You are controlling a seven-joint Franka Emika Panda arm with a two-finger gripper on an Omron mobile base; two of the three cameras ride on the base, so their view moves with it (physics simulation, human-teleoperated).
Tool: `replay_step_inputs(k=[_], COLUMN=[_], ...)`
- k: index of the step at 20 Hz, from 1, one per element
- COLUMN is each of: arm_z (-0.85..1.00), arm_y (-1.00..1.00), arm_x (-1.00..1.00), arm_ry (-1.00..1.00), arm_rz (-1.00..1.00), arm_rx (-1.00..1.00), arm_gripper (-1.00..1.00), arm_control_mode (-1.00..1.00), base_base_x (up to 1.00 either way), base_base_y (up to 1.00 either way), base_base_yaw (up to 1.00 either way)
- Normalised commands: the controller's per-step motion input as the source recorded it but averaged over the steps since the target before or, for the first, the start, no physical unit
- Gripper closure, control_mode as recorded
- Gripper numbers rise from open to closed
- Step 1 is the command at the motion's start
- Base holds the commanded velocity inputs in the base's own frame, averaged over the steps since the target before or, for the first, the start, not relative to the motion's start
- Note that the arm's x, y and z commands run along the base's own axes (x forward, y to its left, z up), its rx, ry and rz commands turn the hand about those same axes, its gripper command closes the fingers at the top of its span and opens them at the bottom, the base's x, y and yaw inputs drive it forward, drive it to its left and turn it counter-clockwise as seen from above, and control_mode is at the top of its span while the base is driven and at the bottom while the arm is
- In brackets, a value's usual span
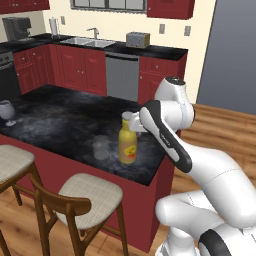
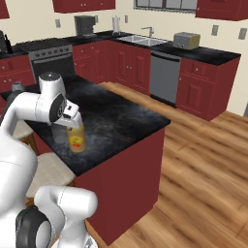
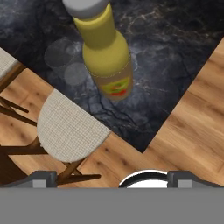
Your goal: There is a wine glass and glass cup on the dining counter. Place the wine bottle next to the wine glass and the juice bottle next to the glass cup.
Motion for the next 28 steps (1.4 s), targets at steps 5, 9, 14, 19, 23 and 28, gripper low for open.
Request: replay_step_inputs(k=[5, 9, 14, 19, 23, 28], arm_z=[0.00, 0.00, 0.00, 0.00, 0.00, 0.00], arm_y=[0.00, 0.00, 0.00, 0.00, 0.00, 0.00], arm_x=[0.00, 0.00, 0.00, 0.00, 0.00, 0.00], arm_ry=[0.00, 0.00, 0.00, 0.00, 0.00, 0.00], arm_rz=[0.00, 0.00, 0.00, 0.00, 0.00, 0.00], arm_rx=[0.00, 0.00, 0.00, 0.00, 0.00, 0.00], arm_gripper=[-1.00, -1.00, -1.00, -1.00, -1.00, -1.00], arm_control_mode=[1.00, 1.00, 1.00, 1.00, 1.00, 1.00], base_base_x=[-0.41, -0.62, -0.67, -0.33, -0.15, -0.13], base_base_y=[0.14, 0.18, 0.22, 0.41, 0.37, 0.36], base_base_yaw=[0.00, 0.00, 0.01, 0.55, 0.85, 0.87])
